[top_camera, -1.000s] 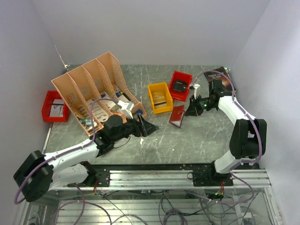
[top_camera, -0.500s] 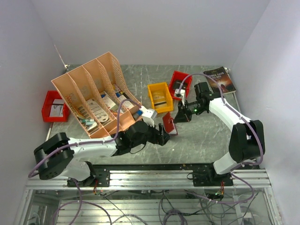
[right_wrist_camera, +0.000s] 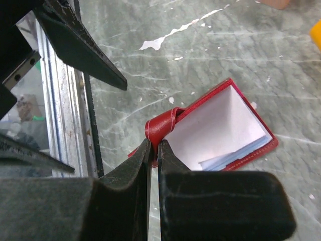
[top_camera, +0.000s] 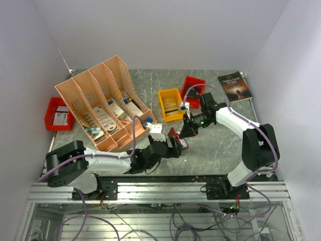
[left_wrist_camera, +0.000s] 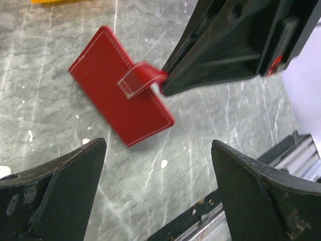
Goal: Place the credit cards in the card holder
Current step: Open the card holder at the center of the board.
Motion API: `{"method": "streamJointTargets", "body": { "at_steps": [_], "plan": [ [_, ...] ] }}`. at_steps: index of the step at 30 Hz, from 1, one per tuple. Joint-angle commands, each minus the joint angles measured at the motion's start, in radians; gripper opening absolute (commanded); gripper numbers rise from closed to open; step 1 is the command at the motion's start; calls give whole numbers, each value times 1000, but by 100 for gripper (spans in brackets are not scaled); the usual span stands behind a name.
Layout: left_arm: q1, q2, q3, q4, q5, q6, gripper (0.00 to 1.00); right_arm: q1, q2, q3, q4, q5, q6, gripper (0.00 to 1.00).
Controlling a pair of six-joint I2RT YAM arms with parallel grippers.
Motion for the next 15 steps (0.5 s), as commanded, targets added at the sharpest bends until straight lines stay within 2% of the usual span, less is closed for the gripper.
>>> {"method": "streamJointTargets", "body": {
  "at_steps": [1,4,10,15],
  "plan": [
    [-33,73,175,-282,-257,-191,98,32,40,-2,21,-63,15,0],
    [-44,143,285,-491,-300,-290,97,39,53,5,21,-72,15,0],
    [-49,240,371,-526,-296,-278,94,50,75,18,16,-82,16,0],
    [-49,330,476,-661,-337,-300,89,54,83,22,12,-87,12,0]
  ]
}}
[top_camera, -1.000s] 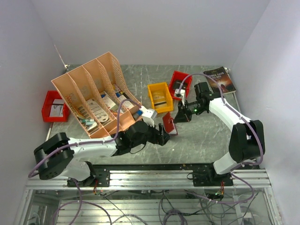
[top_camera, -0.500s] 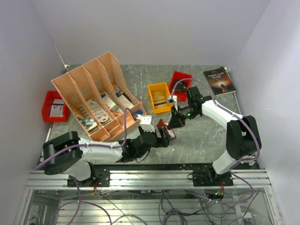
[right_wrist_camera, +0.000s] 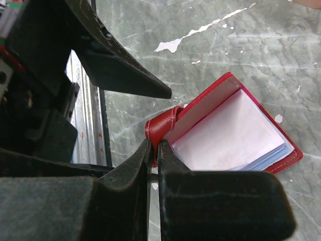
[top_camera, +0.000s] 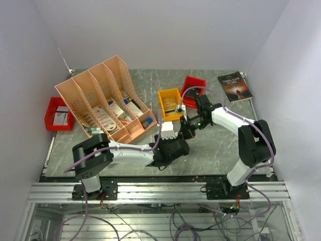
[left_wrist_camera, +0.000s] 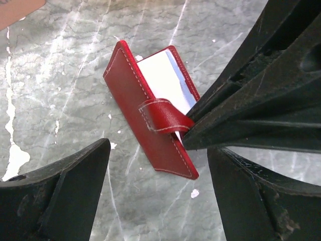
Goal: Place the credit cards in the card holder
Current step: Open the card holder at the center of the board.
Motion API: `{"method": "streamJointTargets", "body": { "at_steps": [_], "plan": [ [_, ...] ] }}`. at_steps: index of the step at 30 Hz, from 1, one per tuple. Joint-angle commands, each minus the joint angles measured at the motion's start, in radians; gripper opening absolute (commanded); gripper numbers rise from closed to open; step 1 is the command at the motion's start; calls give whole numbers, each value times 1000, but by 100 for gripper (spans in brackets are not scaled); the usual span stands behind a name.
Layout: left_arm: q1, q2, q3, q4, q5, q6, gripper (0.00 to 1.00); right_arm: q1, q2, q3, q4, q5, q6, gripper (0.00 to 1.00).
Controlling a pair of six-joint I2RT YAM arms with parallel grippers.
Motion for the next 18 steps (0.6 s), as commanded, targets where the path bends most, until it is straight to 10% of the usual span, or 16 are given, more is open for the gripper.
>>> {"method": "streamJointTargets", "body": {
  "at_steps": [1,7,12,18],
  "plan": [
    [-7,69,114,-158,-103,-42,87,11,17,21,3,-30,-2,0],
    [-7,117,160,-198,-135,-35,58,19,22,24,-5,-20,-11,0],
    [-7,95,136,-187,-135,-19,9,21,9,30,-21,-6,-31,8],
    [-7,-57,-10,-72,-101,25,7,-1,-77,31,-83,-23,-101,35]
  ]
}}
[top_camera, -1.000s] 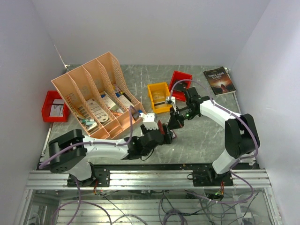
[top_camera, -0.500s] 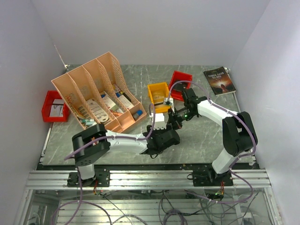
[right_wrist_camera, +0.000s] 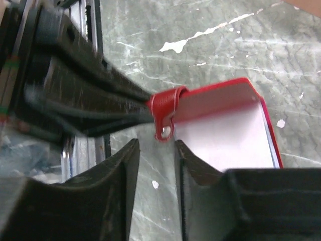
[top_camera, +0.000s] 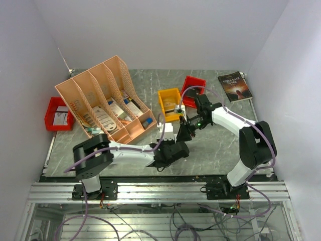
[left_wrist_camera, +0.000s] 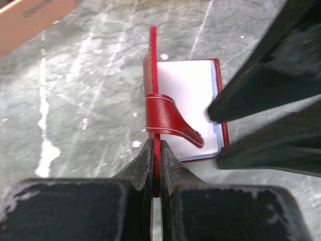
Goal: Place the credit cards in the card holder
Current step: Open the card holder at the center of the board.
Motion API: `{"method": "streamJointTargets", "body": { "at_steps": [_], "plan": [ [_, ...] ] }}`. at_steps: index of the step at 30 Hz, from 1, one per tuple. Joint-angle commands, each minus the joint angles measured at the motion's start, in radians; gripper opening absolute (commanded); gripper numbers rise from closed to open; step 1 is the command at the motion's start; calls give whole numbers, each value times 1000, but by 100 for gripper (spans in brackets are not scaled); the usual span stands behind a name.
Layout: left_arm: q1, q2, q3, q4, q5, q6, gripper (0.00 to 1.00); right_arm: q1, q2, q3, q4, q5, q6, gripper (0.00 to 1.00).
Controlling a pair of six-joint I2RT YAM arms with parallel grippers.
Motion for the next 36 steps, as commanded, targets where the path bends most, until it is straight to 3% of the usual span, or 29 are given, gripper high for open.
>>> {"method": "streamJointTargets", "body": {
  "at_steps": [1,5,9,11,17,20,22,26,36],
  "plan": [
    [5,-161,-131,136,-25,62,7,-23,-93,14,-66,-35,-80,38],
    [6,-290,-283,387,50,253,7,-69,-151,1,-83,-53,-108,42],
    [23,-406,-451,709,224,536,7,-101,-191,2,-116,-74,-165,44],
    [63,-453,-495,779,320,566,7,-102,-215,-2,-126,-82,-200,44],
    [269,-524,-567,885,759,520,7,-102,-339,-93,-5,-58,-181,66],
    [368,-518,-580,935,970,461,7,-103,-395,-165,39,-45,-233,71],
    [412,-508,-582,951,1071,427,7,-106,-428,-204,15,-46,-358,71],
    [469,-486,-614,1034,1210,350,7,-123,-463,-237,-107,-55,-679,73],
    [520,-377,-652,1282,1385,194,7,-196,-504,-275,-1,110,-601,71]
  ]
}}
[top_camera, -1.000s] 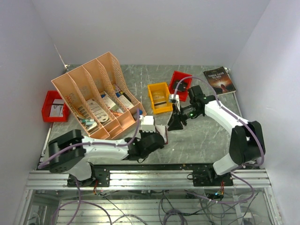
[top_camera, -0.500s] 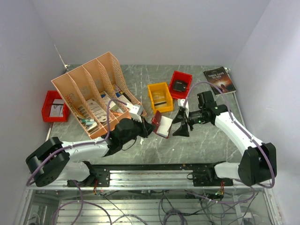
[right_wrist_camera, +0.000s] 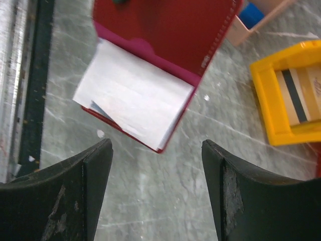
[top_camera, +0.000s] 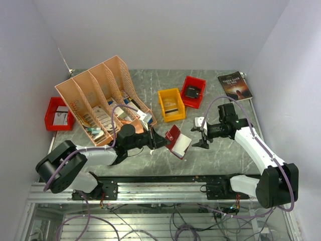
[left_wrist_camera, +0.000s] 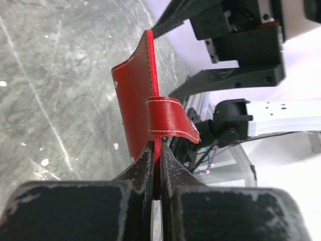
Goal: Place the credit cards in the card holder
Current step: Open the card holder at the center of the board.
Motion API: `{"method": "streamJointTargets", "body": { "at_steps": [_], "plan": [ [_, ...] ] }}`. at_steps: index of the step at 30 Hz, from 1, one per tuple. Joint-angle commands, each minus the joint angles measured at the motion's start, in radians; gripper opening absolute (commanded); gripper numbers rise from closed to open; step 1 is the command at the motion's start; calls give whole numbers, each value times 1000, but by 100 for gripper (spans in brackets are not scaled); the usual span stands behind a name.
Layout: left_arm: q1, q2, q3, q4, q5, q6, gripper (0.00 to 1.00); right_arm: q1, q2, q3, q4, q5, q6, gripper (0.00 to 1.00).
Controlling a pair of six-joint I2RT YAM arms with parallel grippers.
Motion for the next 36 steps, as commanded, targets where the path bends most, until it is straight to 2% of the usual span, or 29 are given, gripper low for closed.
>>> {"method": "streamJointTargets", "body": {
  "at_steps": [1,7,11,18,22,26,32,36],
  "plan": [
    [19,40,-12,225,129,-95,7,-25,-28,-38,66,86,-6,71],
    [20,99,-13,304,162,-133,7,-23,-26,-80,92,61,-32,74],
    [21,145,-19,393,174,-173,7,-24,-28,-79,132,62,25,74],
    [21,216,-9,490,209,-222,7,-24,-22,-61,121,-26,55,72],
    [20,246,-1,504,217,-223,7,-23,-22,-43,138,-84,128,67],
    [20,277,9,522,238,-227,7,-23,-8,-44,177,-156,197,66],
    [19,325,37,551,271,-236,7,-16,14,-68,314,-139,382,69],
    [18,353,55,590,302,-253,7,2,39,-71,343,-126,435,71]
  ]
}}
